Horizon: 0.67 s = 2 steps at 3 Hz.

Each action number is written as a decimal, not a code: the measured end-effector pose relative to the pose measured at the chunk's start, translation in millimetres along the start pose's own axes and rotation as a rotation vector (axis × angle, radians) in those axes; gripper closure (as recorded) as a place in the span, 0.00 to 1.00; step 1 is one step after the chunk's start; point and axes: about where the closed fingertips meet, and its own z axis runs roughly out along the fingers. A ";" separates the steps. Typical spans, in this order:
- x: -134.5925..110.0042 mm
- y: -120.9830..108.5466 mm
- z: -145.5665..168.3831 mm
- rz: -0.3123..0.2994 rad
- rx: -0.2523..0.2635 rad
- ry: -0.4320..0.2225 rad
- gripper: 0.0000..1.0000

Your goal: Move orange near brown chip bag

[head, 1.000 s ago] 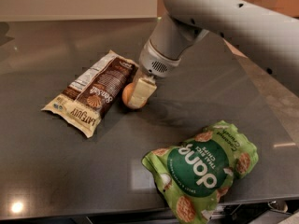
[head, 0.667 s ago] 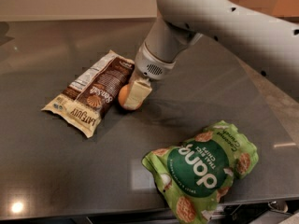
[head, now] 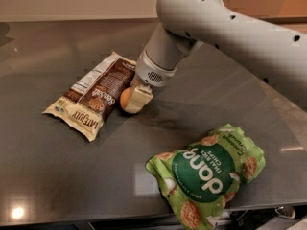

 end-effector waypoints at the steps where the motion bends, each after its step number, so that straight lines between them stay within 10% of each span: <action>1: -0.9 0.8 0.4 -0.002 -0.001 0.001 0.00; 2: -0.9 0.8 0.4 -0.002 -0.001 0.001 0.00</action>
Offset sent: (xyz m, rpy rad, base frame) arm -0.0007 0.0010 0.0000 -0.0007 -0.0001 0.0022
